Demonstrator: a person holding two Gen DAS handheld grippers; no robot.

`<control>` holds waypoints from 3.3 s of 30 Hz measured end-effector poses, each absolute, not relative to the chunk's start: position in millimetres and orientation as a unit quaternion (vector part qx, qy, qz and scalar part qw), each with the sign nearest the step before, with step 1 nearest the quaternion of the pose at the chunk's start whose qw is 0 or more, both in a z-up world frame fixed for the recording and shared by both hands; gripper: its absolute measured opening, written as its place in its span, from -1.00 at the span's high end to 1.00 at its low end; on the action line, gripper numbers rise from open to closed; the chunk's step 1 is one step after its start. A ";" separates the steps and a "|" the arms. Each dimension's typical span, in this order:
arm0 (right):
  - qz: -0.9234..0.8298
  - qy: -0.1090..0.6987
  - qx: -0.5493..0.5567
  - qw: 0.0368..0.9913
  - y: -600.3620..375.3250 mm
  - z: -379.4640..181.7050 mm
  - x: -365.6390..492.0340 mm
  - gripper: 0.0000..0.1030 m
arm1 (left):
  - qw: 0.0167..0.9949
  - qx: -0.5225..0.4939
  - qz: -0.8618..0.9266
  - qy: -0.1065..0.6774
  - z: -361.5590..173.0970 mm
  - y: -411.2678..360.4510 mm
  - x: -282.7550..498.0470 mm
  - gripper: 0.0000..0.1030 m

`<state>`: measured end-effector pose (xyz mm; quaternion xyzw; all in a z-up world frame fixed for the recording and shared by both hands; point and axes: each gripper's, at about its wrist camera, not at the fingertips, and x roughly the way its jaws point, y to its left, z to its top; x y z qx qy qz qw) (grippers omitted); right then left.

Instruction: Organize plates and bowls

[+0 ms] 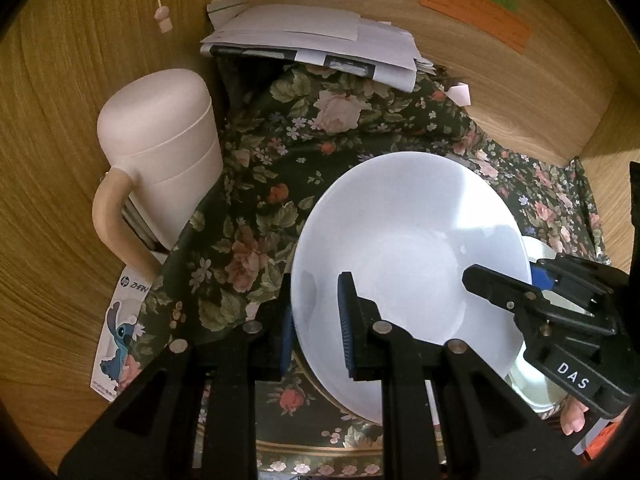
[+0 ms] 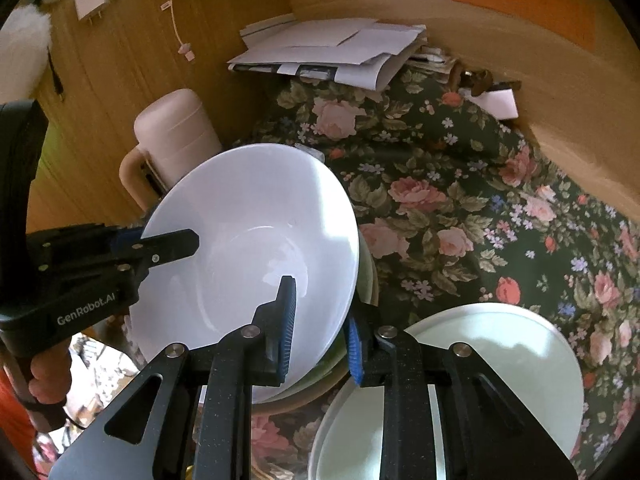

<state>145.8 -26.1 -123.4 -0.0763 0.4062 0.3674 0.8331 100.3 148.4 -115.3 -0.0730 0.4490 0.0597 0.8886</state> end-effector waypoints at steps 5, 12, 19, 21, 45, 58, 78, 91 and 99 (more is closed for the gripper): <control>0.372 0.407 -0.062 0.832 -31.1 -120.2 149.1 0.57 | 0.891 -0.064 0.058 0.446 -115.6 146.9 100.2 0.64; 0.374 0.406 -0.047 0.833 -35.7 -117.1 149.8 0.57 | 0.891 -0.058 0.061 0.447 -115.0 145.1 99.7 0.64; 0.378 0.381 -0.032 0.843 -47.7 -103.1 147.4 0.47 | 0.905 -0.034 0.078 0.416 -97.0 141.2 96.6 0.26; 0.381 0.378 -0.034 0.843 -48.4 -101.6 145.7 0.44 | 0.913 -0.030 0.076 0.400 -89.6 139.3 94.6 -0.07; 0.392 0.430 -0.062 0.811 -37.9 -141.6 158.8 0.02 | 0.903 -0.052 0.069 0.420 -131.8 140.0 81.2 -0.17; 0.411 0.480 -0.043 0.774 -24.0 -162.9 170.6 0.19 | 0.893 -0.073 0.044 0.442 -153.5 136.5 87.6 -0.12; 0.382 0.472 -0.026 0.794 -22.3 -163.6 167.7 0.36 | 0.898 -0.085 0.070 0.426 -155.7 124.8 90.5 0.07; 0.361 0.438 0.006 0.823 -46.8 -135.8 160.1 0.38 | 0.912 -0.092 0.068 0.393 -137.1 112.6 95.3 0.07; 0.348 0.416 0.015 0.840 -64.0 -119.4 155.0 0.38 | 0.920 -0.090 0.054 0.377 -122.7 97.2 101.3 0.07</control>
